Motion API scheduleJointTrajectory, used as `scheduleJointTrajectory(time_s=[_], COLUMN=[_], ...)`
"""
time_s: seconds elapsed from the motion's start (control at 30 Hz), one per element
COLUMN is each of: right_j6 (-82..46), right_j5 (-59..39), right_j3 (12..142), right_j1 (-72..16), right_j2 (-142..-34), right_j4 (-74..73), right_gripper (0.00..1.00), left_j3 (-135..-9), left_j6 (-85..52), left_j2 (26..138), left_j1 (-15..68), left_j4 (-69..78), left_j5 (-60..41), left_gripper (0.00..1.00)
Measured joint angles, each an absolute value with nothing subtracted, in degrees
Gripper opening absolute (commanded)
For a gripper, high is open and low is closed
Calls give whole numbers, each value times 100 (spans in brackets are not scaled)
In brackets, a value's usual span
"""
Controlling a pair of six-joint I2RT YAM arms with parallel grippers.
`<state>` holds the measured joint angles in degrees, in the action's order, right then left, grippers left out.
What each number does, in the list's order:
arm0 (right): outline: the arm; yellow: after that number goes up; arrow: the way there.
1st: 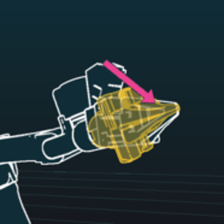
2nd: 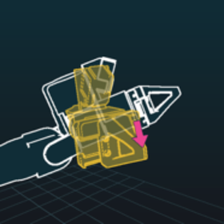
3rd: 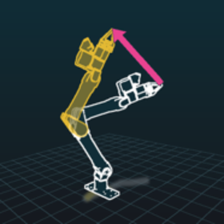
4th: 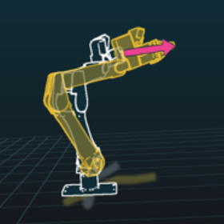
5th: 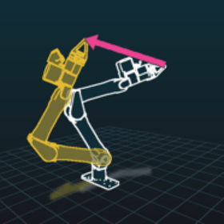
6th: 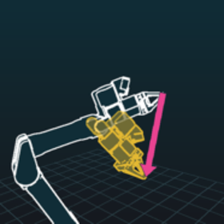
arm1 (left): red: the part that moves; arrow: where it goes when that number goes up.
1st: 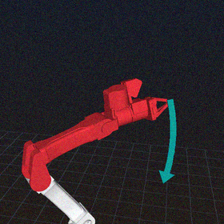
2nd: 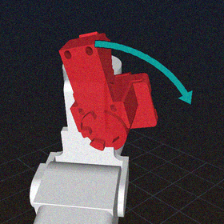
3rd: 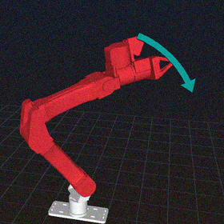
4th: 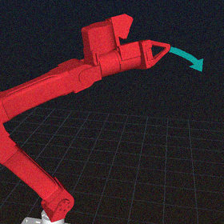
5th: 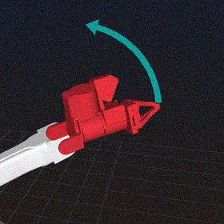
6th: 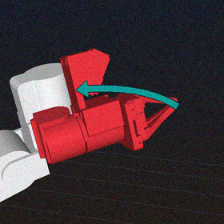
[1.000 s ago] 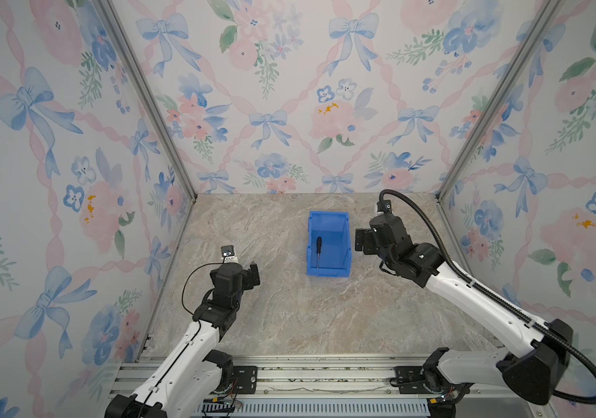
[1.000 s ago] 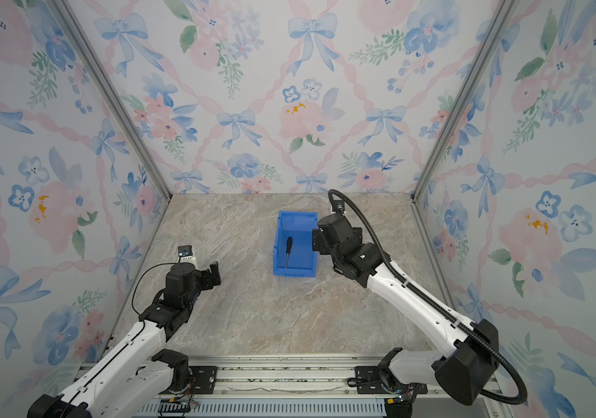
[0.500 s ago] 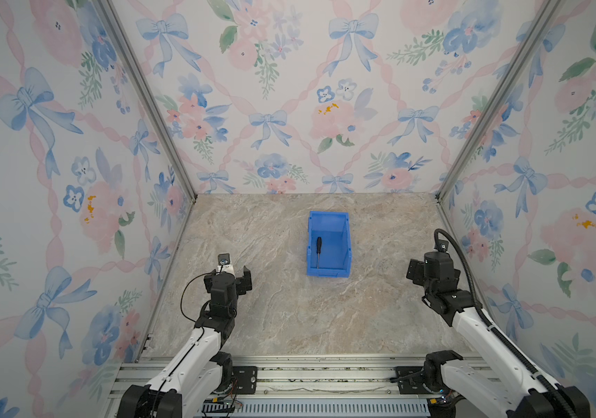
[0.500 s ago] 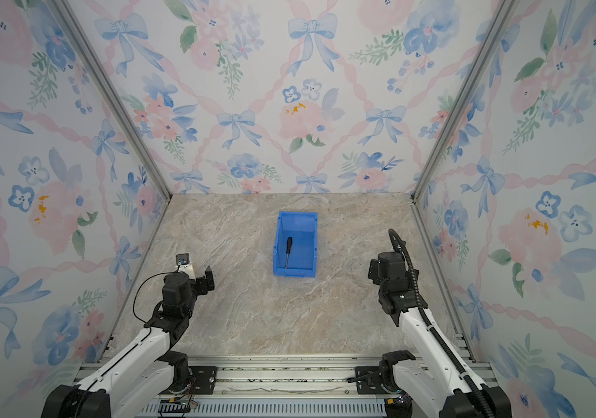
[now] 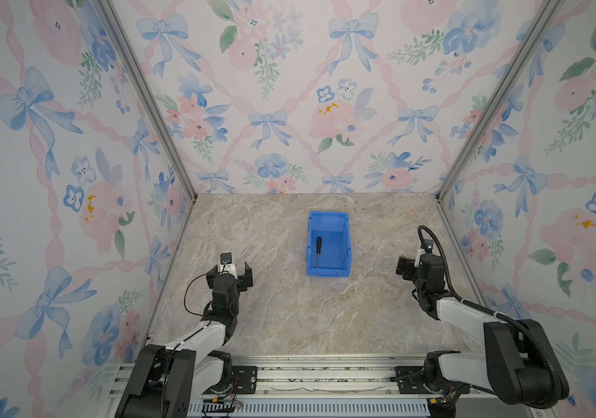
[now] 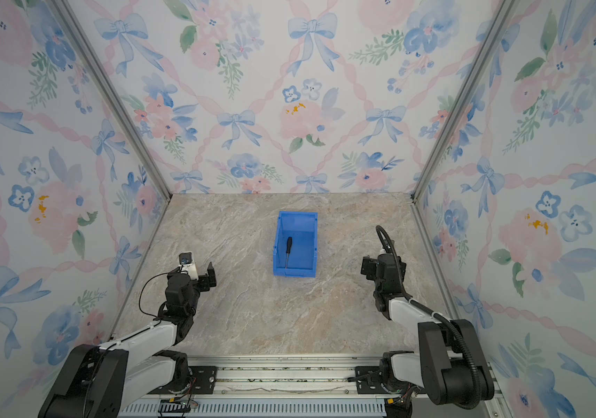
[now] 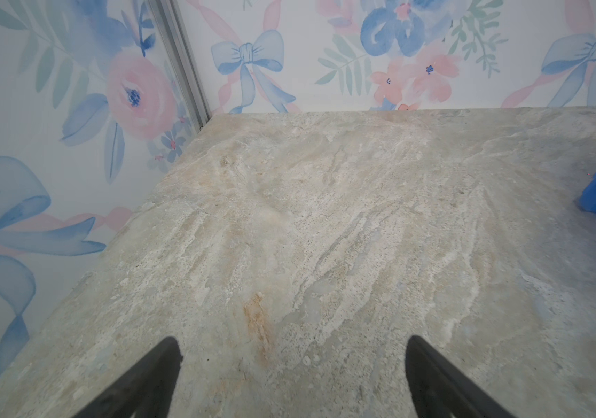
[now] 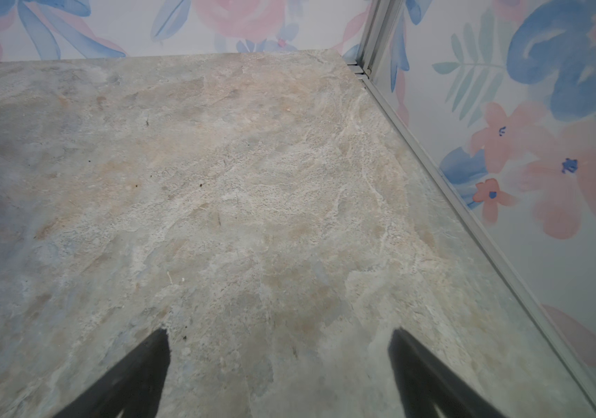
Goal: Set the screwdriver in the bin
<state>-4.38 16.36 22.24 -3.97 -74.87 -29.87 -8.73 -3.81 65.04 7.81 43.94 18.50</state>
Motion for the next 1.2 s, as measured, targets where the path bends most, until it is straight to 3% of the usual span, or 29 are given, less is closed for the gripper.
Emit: scheduleJointTrajectory(time_s=[0.5, 1.2], right_j6=[-362, -183], right_j5=[937, 858], right_j3=[2248, 2270], right_j1=[-117, -233], right_j2=[-8359, -8759], right_j4=[-4318, -4764], right_gripper=[97, 97], left_j3=[-1271, -1273], left_j6=[-119, 1], left_j2=[8241, 8875], left_j1=[652, 552], left_j4=[6062, 6840], left_j5=[1492, 1190], left_gripper=[97, 98])
